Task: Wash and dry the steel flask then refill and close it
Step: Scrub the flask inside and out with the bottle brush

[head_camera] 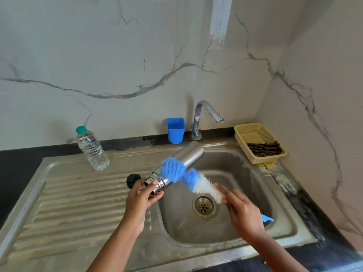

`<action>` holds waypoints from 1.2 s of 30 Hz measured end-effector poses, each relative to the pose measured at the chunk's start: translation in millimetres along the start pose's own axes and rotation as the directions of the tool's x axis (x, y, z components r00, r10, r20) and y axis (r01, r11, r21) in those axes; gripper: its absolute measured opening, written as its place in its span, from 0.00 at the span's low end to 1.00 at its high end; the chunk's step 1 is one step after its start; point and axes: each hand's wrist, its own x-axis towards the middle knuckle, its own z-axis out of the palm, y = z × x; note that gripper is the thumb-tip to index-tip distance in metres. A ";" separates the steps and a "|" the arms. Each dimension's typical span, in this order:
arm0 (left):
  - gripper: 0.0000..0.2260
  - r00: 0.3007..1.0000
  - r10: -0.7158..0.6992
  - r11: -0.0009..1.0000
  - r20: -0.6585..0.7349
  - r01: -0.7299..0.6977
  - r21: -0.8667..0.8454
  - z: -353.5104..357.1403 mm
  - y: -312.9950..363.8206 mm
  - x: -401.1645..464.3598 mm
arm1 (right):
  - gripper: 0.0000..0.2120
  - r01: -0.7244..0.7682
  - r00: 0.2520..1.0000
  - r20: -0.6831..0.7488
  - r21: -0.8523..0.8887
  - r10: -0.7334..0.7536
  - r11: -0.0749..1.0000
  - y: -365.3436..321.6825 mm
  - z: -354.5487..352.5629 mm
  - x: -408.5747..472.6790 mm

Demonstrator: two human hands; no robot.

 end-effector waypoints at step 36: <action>0.20 0.965 0.236 0.961 0.110 -0.249 0.119 0.8 -18.1 -15.9 | 0.24 0.053 0.997 -0.043 -0.090 -0.057 0.995 -12.2 -8.4 -4.7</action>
